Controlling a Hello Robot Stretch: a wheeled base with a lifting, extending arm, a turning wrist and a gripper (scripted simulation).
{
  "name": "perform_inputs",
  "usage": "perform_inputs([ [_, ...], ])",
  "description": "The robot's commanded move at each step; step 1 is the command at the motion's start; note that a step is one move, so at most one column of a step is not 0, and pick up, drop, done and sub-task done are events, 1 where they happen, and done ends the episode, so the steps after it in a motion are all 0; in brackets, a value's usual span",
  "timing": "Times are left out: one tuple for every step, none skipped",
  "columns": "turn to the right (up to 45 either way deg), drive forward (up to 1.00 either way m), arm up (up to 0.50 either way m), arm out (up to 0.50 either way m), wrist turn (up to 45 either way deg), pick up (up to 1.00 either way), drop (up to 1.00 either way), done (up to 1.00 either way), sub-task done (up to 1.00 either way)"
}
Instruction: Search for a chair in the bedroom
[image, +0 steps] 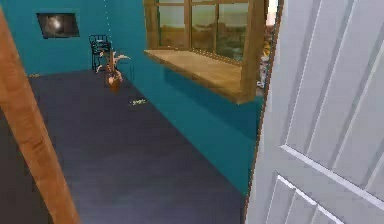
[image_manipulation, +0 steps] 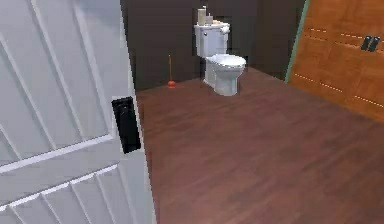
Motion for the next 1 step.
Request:
perform_inputs([
  [15.0, 0.0, 0.0, 0.0, 0.0, 0.0, 0.0, 0.0, 0.0],
])
